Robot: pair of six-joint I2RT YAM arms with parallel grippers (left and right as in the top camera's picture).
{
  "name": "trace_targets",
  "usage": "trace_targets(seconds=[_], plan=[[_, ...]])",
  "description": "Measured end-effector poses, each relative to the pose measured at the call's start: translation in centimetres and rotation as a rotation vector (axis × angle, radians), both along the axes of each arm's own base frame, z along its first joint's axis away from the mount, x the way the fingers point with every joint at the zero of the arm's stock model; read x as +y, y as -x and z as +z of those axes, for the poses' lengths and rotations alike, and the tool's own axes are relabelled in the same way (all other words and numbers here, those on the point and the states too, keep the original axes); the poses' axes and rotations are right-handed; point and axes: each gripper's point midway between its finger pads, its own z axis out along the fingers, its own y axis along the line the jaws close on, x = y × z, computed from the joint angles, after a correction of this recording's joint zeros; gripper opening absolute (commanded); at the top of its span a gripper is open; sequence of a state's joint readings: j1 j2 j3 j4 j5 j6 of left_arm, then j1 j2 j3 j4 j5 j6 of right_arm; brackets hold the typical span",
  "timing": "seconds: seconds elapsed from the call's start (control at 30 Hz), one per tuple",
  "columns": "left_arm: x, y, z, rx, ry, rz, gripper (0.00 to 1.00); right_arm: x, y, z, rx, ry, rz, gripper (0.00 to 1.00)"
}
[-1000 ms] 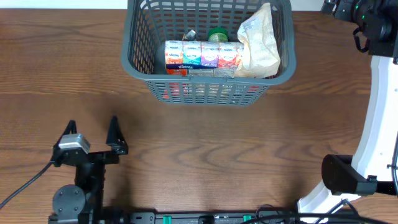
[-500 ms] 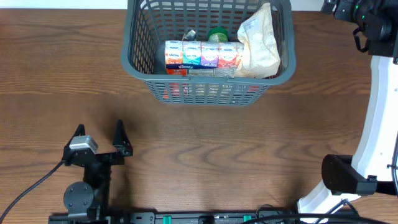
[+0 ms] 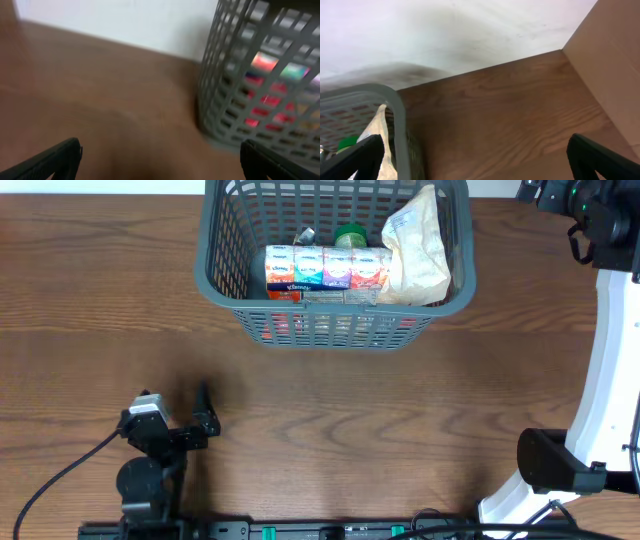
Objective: Pack container
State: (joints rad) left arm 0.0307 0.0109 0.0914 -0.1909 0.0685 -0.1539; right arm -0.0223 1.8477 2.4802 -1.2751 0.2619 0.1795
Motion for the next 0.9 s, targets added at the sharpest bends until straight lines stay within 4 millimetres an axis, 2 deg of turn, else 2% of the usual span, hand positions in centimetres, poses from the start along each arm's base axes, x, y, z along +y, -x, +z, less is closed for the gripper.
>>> trace_targets(seconds=[0.2,0.9], plan=[[-0.01,0.25,-0.73,0.037,0.001,0.0,0.99,0.0,0.0,0.0,0.0,0.0,0.0,0.99],[0.0,0.26,-0.74,0.038,0.001,0.0,0.99,0.01,0.0,0.0,0.0,0.0,0.0,0.99]])
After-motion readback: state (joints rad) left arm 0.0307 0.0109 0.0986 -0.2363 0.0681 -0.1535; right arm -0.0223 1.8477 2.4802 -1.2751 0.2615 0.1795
